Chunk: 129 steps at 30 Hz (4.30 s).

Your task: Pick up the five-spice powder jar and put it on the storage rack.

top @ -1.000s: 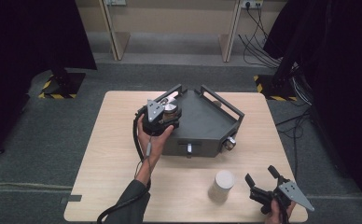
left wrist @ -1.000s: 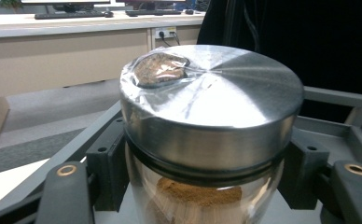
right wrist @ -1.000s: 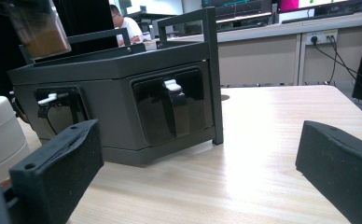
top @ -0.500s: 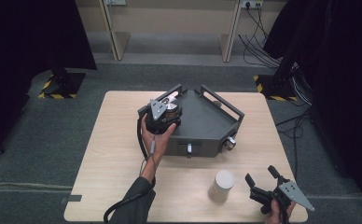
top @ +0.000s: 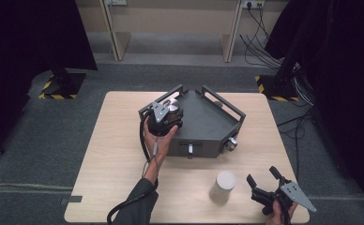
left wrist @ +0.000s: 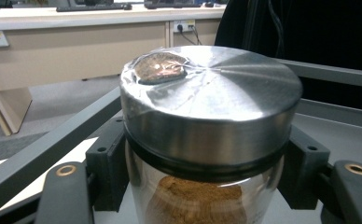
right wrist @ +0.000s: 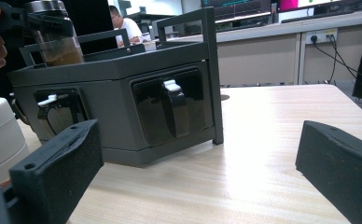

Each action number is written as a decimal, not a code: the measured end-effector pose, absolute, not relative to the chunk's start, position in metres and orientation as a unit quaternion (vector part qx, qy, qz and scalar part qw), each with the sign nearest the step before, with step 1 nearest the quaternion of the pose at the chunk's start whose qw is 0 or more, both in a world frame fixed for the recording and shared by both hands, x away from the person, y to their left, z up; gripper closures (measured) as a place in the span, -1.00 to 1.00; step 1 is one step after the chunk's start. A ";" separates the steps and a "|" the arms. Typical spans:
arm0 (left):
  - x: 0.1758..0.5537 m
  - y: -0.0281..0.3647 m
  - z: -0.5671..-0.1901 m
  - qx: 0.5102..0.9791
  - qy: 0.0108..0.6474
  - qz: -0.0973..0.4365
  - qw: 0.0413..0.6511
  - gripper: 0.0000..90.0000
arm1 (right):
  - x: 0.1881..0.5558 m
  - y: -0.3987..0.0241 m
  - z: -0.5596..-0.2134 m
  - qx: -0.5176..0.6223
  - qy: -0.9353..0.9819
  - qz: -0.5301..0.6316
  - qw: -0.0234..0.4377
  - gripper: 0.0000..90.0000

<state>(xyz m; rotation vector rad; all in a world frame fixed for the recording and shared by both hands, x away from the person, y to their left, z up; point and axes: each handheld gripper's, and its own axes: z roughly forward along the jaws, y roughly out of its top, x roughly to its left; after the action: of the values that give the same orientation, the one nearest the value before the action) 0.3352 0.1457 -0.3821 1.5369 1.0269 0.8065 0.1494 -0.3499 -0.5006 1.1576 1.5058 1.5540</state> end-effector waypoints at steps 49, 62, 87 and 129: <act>0.279 0.184 -0.391 0.603 0.393 0.321 0.615 -1.00 | 0.149 -0.348 -0.500 0.440 0.584 0.592 0.340 -0.97; 0.250 0.196 -0.419 0.611 0.361 0.309 0.633 -1.00 | 0.149 -0.347 -0.499 0.439 0.586 0.590 0.340 -0.97; 0.210 0.214 -0.483 0.597 0.377 0.297 0.643 -1.00 | 0.149 -0.346 -0.500 0.435 0.591 0.588 0.342 -0.97; 0.174 0.199 -0.520 0.618 0.394 0.318 0.602 -0.99 | 0.148 -0.345 -0.499 0.434 0.590 0.589 0.341 -0.97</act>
<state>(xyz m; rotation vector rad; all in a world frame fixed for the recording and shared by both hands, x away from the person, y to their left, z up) 0.1743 0.1994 -0.5195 1.4310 0.9139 0.7364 0.1481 -0.3454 -0.4991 1.1299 1.5356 1.5313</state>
